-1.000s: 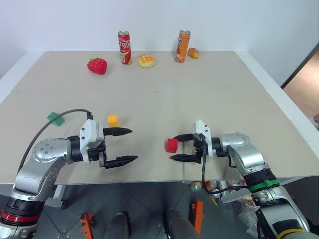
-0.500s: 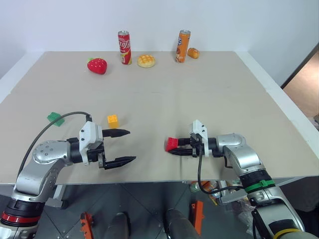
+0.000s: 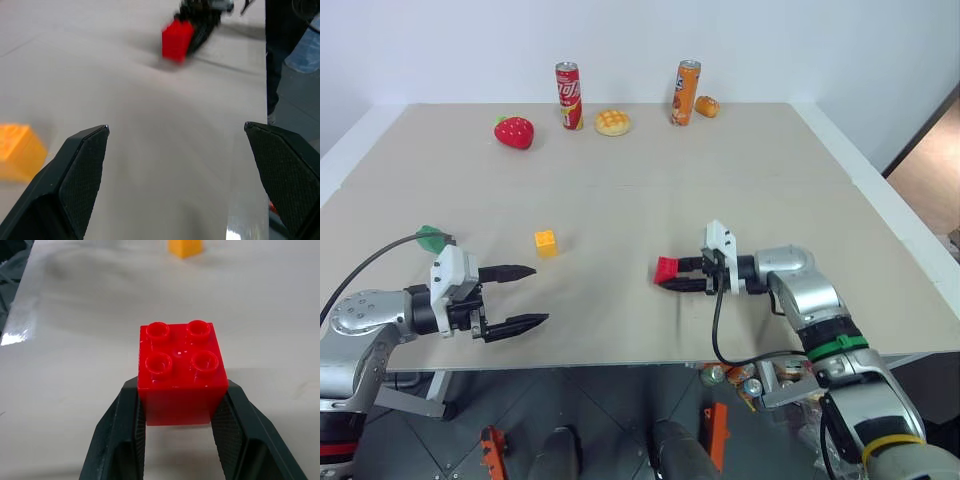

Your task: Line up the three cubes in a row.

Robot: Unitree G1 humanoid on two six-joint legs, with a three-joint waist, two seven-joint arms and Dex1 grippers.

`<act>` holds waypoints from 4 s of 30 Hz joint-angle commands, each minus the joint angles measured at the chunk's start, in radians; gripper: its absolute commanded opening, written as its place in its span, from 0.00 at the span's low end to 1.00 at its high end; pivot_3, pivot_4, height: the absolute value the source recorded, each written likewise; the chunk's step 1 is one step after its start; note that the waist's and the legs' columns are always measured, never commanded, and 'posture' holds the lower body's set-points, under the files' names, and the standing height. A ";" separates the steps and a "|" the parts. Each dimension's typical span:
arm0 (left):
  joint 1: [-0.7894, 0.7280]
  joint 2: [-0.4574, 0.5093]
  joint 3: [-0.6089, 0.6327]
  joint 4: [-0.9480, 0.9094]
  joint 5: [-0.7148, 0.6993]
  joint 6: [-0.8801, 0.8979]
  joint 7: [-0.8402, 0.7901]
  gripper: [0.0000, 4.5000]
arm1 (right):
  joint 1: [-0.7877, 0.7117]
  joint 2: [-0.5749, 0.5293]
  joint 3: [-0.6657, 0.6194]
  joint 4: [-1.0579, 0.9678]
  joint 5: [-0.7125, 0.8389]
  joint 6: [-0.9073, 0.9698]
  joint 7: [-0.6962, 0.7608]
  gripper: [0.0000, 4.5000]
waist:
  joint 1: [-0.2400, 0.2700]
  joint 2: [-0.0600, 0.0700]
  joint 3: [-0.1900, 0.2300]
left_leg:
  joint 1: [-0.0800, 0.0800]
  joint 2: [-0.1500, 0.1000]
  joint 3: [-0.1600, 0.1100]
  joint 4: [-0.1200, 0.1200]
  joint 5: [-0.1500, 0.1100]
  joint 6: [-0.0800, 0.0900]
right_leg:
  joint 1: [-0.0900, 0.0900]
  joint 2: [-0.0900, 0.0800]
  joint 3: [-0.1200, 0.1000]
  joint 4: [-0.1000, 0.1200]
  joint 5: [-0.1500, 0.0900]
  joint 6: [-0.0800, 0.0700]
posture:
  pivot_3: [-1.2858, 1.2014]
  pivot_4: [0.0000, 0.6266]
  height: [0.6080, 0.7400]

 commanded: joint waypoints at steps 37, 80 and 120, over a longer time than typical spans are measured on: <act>0.092 -0.027 0.055 -0.165 -0.063 0.065 0.105 1.00 | -0.236 0.111 0.016 0.536 -0.184 -0.331 0.088 0.59 | -0.001 0.000 0.000 | 0.000 0.000 -0.001 -0.002 0.000 0.000 | 0.000 0.000 -0.001 0.000 0.002 0.002 | 0.52 0.24 1.00; -0.109 -0.188 0.277 0.312 0.184 0.209 0.939 1.00 | 0.099 0.069 -0.134 -0.439 0.139 0.147 -0.170 0.88 | 0.004 -0.001 -0.001 | 0.001 0.000 -0.001 -0.001 0.008 0.001 | 0.000 0.000 -0.002 0.000 0.008 -0.001 | 0.52 0.24 1.00; -0.683 -0.143 0.058 1.198 0.420 -0.164 0.718 0.30 | 0.131 -0.011 -0.141 -0.556 0.198 0.210 -0.239 0.89 | 0.011 -0.001 -0.001 | -0.004 0.000 -0.003 -0.003 0.011 0.001 | -0.003 0.000 -0.005 0.000 0.011 0.005 | 0.52 0.24 1.00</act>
